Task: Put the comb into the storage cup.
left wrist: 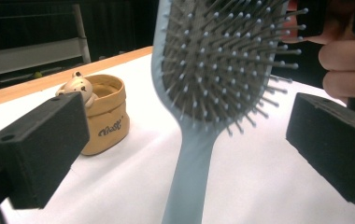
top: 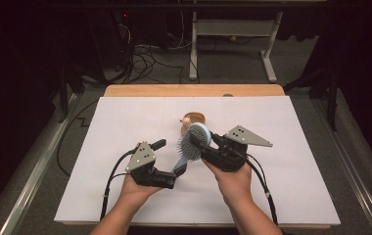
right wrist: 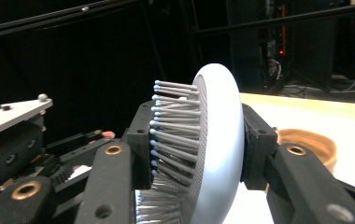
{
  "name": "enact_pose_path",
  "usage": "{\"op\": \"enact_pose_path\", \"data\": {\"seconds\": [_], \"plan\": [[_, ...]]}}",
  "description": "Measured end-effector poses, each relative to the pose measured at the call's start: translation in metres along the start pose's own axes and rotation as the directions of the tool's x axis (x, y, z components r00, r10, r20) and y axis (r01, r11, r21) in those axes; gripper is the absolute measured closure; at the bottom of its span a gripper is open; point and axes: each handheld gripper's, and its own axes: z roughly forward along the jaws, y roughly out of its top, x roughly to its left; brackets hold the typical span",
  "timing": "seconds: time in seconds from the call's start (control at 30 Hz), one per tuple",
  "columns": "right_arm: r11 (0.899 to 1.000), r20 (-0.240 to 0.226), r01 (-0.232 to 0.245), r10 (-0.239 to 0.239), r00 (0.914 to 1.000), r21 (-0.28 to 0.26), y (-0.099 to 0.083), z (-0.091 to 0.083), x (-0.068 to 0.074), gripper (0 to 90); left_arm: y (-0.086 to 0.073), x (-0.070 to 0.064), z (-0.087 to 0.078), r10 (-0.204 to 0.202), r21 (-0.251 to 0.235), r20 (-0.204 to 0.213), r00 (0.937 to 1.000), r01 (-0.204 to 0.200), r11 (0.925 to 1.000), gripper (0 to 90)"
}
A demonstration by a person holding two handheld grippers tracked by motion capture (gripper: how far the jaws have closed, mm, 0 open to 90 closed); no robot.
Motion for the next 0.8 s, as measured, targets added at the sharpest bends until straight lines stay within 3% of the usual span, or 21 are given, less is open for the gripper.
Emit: {"op": "enact_pose_path", "data": {"seconds": [0.13, 0.37, 0.63, 0.8], "plan": [[1.0, 0.02, 0.0, 0.0, 0.9998, -0.006, 0.002, -0.004, -0.008, 57.9, -0.001, 0.002, 0.0, 0.003, -0.003, 0.02, 0.9998, -0.003, 1.0, 0.0], [1.0, 0.039, 0.014, -0.013, 0.9992, -0.015, 0.003, -0.012, -0.017, 57.8, -0.005, 0.011, -0.007, -0.009, -0.013, 0.009, 0.9999, 0.009, 0.9999, 0.0], [0.999, 0.046, 0.032, -0.03, 0.9985, -0.033, 0.005, -0.02, -0.024, 57.7, -0.012, 0.027, -0.03, -0.015, -0.036, -0.056, 0.9983, 0.013, 0.9993, 0.0], [0.998, 0.058, 0.044, -0.042, 0.9974, -0.033, 0.006, -0.025, -0.026, 57.7, -0.023, 0.038, -0.044, -0.021, -0.022, -0.087, 0.996, 0.019, 0.9996, 0.0]]}}
